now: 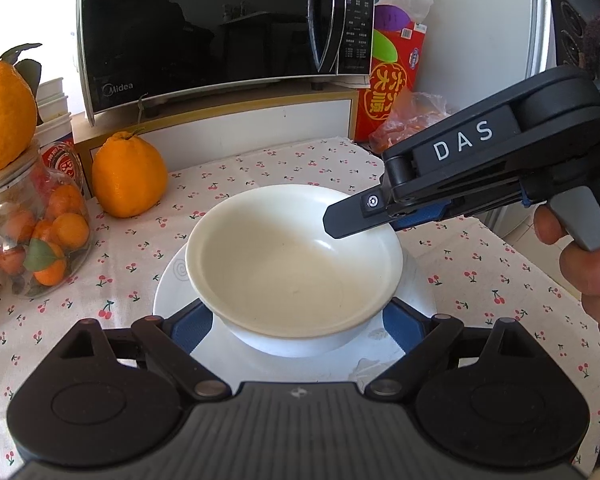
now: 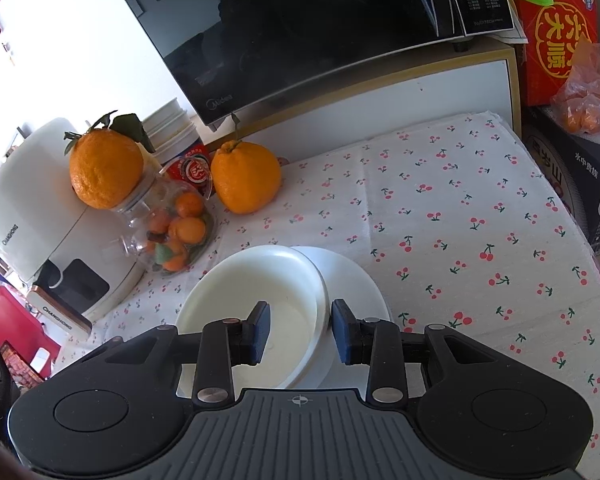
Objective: Organize plates and bowls
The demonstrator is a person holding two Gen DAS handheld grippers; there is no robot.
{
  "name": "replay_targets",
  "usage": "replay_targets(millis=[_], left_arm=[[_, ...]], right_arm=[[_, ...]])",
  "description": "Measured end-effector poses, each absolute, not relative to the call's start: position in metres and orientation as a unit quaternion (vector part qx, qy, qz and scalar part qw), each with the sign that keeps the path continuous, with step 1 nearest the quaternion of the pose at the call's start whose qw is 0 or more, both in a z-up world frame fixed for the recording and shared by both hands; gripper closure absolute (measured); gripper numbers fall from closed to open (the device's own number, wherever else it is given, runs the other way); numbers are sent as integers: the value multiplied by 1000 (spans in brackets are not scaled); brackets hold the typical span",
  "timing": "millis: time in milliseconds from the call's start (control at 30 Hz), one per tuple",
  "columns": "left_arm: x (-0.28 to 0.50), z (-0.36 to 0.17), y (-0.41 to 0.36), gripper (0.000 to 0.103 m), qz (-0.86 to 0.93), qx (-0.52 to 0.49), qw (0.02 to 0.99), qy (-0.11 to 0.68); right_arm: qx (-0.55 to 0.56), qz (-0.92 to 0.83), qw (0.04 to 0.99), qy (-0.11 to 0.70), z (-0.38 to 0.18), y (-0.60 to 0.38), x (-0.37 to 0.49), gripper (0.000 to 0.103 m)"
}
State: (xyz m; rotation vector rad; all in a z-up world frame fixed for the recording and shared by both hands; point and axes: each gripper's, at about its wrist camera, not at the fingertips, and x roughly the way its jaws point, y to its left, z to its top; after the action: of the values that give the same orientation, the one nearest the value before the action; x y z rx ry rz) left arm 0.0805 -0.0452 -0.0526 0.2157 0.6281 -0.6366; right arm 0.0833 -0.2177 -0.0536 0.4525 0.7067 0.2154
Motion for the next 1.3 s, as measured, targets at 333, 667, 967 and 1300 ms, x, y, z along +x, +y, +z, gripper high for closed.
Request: replay_targets(millis=[333, 667, 967, 1300], left_arm=[[83, -53, -44, 5, -307, 98, 892, 318], [77, -46, -39, 2, -305, 90, 892, 322], [59, -32, -30, 1, -291, 83, 895, 328], [34, -20, -24, 0, -214, 70, 900, 374]], right_arm=[[237, 106, 902, 344, -53, -220, 83, 59], [254, 82, 906, 330, -43, -230, 76, 37], [251, 64, 909, 326, -33, -234, 54, 28], [189, 27, 917, 351, -21, -218, 6, 14]])
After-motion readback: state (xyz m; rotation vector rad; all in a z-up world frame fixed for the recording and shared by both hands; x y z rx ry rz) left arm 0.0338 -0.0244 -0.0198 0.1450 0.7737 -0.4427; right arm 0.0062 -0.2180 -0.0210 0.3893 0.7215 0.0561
